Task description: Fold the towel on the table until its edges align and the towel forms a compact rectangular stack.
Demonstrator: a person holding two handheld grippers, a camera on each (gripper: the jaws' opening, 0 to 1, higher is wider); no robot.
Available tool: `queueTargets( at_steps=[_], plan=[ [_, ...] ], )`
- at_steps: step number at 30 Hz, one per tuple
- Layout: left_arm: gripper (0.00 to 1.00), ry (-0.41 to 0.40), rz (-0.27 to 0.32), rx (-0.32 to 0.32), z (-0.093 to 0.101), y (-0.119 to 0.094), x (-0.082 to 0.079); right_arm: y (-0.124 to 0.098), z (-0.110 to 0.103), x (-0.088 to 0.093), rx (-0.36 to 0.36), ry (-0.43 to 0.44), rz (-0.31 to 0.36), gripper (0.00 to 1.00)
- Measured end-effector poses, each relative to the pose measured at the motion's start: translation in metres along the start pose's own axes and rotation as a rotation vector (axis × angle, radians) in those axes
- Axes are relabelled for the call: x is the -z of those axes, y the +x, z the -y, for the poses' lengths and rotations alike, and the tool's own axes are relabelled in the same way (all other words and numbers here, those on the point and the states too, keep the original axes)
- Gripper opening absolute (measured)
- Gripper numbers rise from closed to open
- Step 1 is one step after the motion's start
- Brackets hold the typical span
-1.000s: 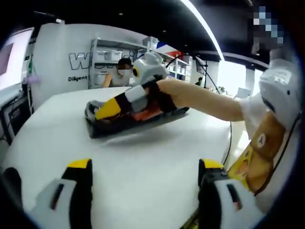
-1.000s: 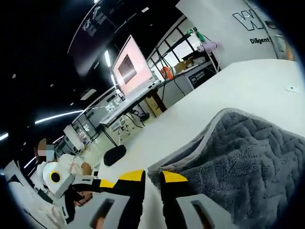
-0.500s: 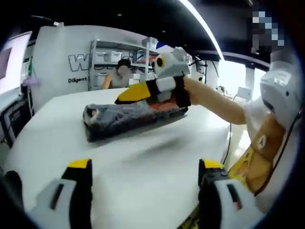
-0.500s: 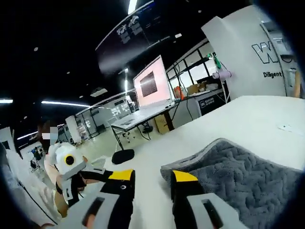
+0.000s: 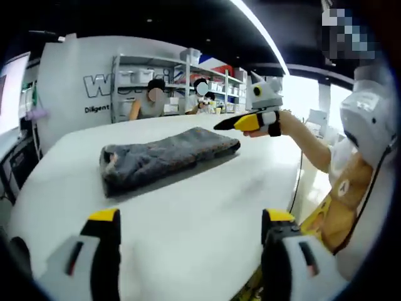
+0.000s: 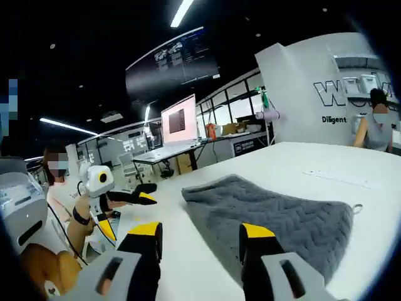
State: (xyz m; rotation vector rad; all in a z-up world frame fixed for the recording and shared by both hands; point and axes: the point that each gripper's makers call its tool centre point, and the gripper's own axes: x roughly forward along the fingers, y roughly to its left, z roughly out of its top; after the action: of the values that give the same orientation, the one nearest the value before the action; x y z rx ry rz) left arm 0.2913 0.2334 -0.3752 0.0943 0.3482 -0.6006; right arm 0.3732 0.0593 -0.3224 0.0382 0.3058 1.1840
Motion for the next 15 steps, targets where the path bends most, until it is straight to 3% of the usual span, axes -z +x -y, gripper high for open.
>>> queueTargets(
  at_steps=[3,7,11,15],
  plan=[
    [0.98,0.002,0.001,-0.006,0.001,0.002,-0.001,-0.038,0.015,0.010,0.089,-0.013,0.010,0.62],
    [0.99,-0.003,0.002,-0.018,0.001,0.002,-0.002,-0.069,0.023,0.026,0.157,-0.029,-0.017,0.74],
    [0.99,-0.005,-0.003,-0.034,0.000,0.001,-0.002,-0.094,0.029,0.038,0.235,-0.063,-0.041,0.83],
    [0.99,-0.008,-0.001,-0.046,-0.001,-0.001,-0.004,-0.111,0.031,0.040,0.273,-0.045,-0.011,0.86]
  ],
)
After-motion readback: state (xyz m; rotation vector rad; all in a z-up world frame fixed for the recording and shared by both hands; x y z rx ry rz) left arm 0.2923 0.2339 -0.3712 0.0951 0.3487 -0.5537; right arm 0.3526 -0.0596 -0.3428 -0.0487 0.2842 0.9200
